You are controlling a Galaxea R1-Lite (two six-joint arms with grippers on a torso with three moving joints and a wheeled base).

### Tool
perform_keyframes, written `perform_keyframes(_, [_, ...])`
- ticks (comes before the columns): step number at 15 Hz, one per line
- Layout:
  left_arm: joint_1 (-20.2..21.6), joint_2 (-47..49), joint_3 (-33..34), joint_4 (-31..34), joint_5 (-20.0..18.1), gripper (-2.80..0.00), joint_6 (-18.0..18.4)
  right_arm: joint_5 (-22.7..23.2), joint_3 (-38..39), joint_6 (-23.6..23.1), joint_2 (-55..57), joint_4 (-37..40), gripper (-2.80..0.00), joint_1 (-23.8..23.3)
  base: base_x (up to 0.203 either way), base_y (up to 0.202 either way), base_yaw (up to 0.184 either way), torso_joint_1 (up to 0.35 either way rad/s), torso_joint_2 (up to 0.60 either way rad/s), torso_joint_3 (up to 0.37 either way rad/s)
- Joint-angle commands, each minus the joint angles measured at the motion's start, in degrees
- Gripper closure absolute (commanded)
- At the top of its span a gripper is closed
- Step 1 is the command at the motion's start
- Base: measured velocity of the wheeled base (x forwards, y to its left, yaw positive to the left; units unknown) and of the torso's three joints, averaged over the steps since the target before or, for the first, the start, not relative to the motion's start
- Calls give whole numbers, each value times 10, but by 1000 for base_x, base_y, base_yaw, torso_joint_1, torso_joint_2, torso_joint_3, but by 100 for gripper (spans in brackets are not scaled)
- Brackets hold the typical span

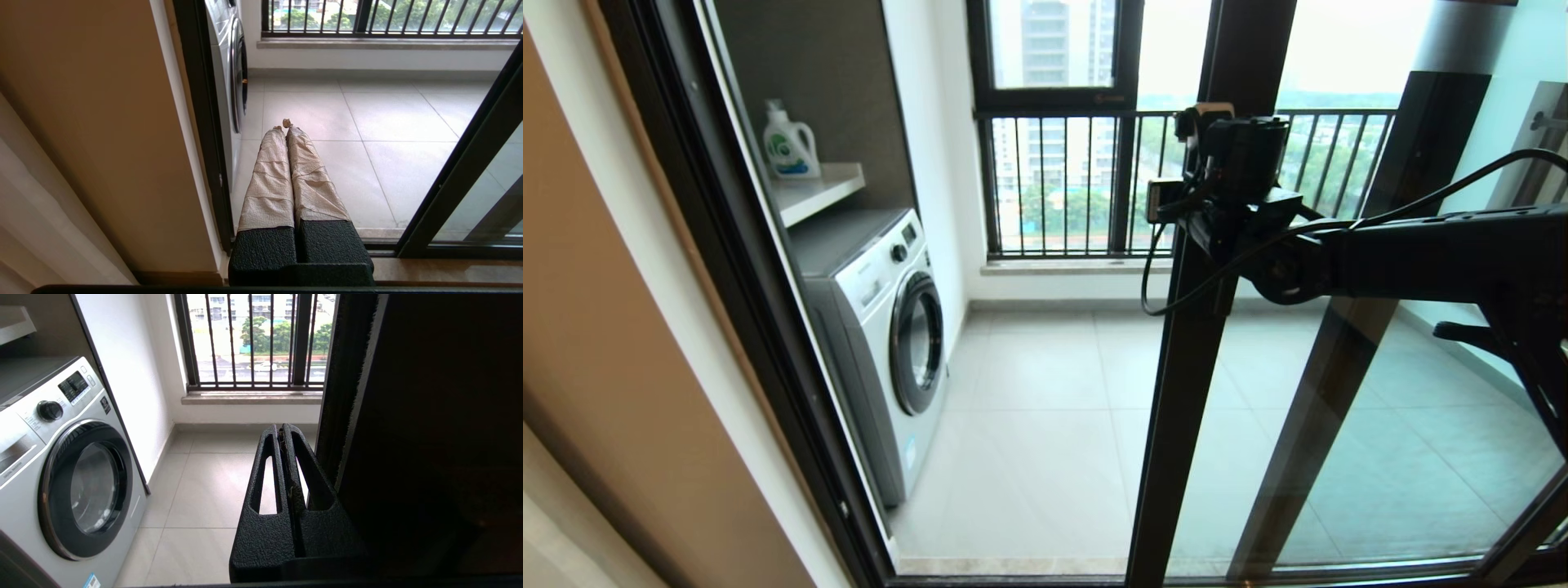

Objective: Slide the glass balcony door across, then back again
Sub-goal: Open the slid door

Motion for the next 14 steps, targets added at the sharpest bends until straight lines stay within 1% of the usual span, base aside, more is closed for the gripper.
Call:
perform_keyframes(1, [0, 1, 0, 0, 0, 0, 0, -2, 4, 0, 5, -5, 0, -12, 0, 0, 0, 0, 0, 0])
perform_keyframes(4, [0, 1, 0, 0, 0, 0, 0, -2, 4, 0, 2, -5, 0, -27, 0, 0, 0, 0, 0, 0])
perform_keyframes(9, [0, 1, 0, 0, 0, 0, 0, -2, 15, 1, -4, -7, 0, -33, 0, 0, 0, 0, 0, 0])
perform_keyframes(11, [0, 1, 0, 0, 0, 0, 0, -2, 21, -1, -4, -27, 0, -39, 0, 0, 0, 0, 0, 0])
perform_keyframes(14, [0, 1, 0, 0, 0, 0, 0, -1, 38, -2, -15, -30, 0, -40, 0, 0, 0, 0, 0, 0])
